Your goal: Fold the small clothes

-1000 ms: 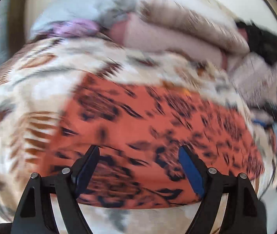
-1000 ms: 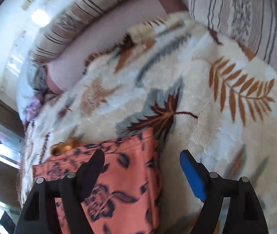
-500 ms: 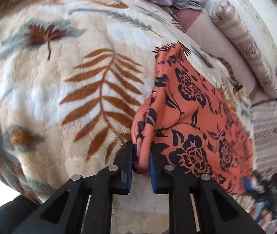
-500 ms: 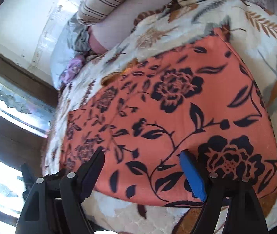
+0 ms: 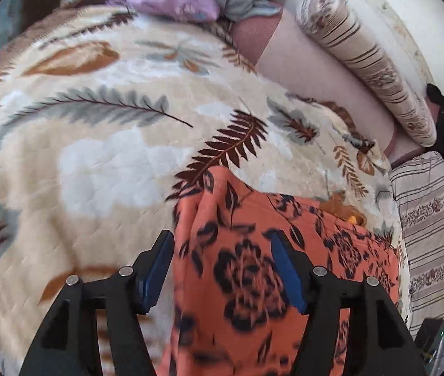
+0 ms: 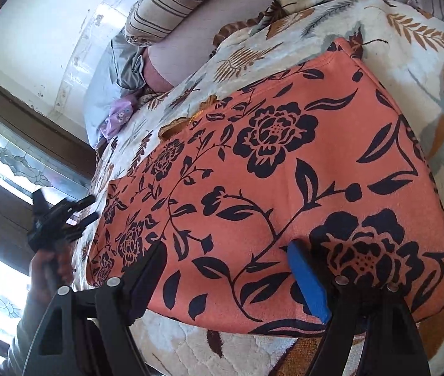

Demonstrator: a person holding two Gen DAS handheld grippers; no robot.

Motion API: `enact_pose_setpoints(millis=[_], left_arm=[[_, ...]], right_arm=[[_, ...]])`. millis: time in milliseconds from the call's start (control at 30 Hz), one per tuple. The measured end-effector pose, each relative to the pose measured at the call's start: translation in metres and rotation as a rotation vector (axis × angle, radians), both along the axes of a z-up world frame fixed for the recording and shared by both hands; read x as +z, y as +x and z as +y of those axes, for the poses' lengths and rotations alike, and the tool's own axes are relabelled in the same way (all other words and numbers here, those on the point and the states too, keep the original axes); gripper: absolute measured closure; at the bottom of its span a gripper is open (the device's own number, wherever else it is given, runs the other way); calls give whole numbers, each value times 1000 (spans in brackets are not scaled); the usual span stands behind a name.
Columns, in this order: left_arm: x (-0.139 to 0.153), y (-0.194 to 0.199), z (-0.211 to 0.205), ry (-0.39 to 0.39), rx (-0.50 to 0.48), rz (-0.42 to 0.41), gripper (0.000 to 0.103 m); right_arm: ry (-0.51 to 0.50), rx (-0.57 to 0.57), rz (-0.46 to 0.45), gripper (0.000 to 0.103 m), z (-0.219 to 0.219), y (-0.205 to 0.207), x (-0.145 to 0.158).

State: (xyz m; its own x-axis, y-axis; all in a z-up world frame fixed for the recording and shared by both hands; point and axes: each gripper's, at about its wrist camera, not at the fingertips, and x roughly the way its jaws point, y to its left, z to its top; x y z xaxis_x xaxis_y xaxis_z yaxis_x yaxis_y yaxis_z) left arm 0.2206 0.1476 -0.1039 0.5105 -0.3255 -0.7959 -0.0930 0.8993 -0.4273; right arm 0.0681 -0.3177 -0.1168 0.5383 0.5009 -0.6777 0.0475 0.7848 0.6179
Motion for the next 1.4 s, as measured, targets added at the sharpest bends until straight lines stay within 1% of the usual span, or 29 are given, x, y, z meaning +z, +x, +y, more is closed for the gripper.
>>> enact_pose_setpoints(millis=[33, 67, 100, 133, 167, 200, 233, 267, 333, 367, 433, 467, 533, 567, 600, 633, 667, 733, 767, 800, 867, 900, 933, 967, 1000, 1067, 1100, 1200, 1400], left_arm=[[-8, 8, 4, -2, 15, 32, 38], [-19, 13, 9, -7, 32, 68, 47], [-27, 18, 16, -6, 59, 77, 82], [-29, 19, 26, -22, 86, 70, 90], [-30, 16, 38, -113, 118, 62, 92], [-31, 11, 48, -164, 161, 45, 101], [-32, 5, 54, -137, 201, 31, 103], [-39, 3, 57, -104, 210, 48, 103], [-45, -1, 65, -161, 198, 41, 101], [-40, -2, 67, -167, 196, 42, 101], [-25, -8, 64, -132, 175, 18, 101], [-16, -12, 62, -131, 162, -11, 97], [5, -25, 56, -156, 125, -89, 72], [14, -30, 50, -154, 105, -116, 38], [21, -33, 42, -133, 90, -140, 19], [25, -28, 35, -108, 69, -161, 18], [25, -24, 27, -78, 32, -164, 19], [10, -7, 13, -31, -28, -83, 21], [-4, 2, 13, -17, -24, -8, 63], [-22, 10, 19, -13, -7, 75, 92], [-39, 10, 39, -136, 58, 80, 94], [-37, 5, 39, -113, 63, 54, 94], [-36, 0, 35, -72, 53, 29, 93], [-40, -3, 33, -62, 51, 13, 93], [-43, -4, 37, -86, 63, 10, 92], [-44, -3, 44, -142, 87, 33, 92], [-41, -3, 43, -129, 79, 38, 92], [-32, -2, 31, -17, 32, 28, 91], [-32, 3, 19, 35, 21, 27, 91]], right_arm=[[5, -1, 5, 21, -1, 0, 0], [6, 0, 9, 21, -1, 1, 0], [8, 0, 11, 21, -1, 1, 0], [9, 0, 14, 21, -1, 1, 0], [8, 4, 18, 21, -1, 2, 0], [6, 7, 21, 21, -1, 2, 1], [7, 7, 22, 21, -1, 1, 1], [6, 9, 21, 21, -1, 2, 0], [-5, 15, 21, 21, -1, 4, -1], [-12, 17, 22, 21, 0, 4, 0], [-9, 11, 20, 21, 0, 3, 1], [-1, 6, 17, 20, 0, 2, 0], [9, -2, 11, 19, -1, 1, 0], [7, -6, 8, 19, 0, 0, 0], [2, -6, 7, 19, 1, 0, 1], [-7, -6, 7, 19, 2, 0, 1], [-11, -6, 9, 18, 3, 0, 1], [-15, -9, 17, 18, 4, 0, 3], [-14, -13, 25, 18, 4, 0, 3], [-10, -14, 36, 18, 4, 1, 4], [-4, -16, 67, 18, 2, 1, 9], [1, -29, 71, 18, 0, -1, 14], [12, -39, 47, 18, -3, -5, 22], [13, -46, 11, 18, -6, -9, 30], [-3, -55, -4, 18, -9, -11, 35], [-8, -65, 35, 18, -15, -10, 31], [2, -76, 56, 18, -19, -11, 29], [24, -78, 35, 18, -26, -18, 33], [79, -78, 16, 18, -42, 19, 45]])
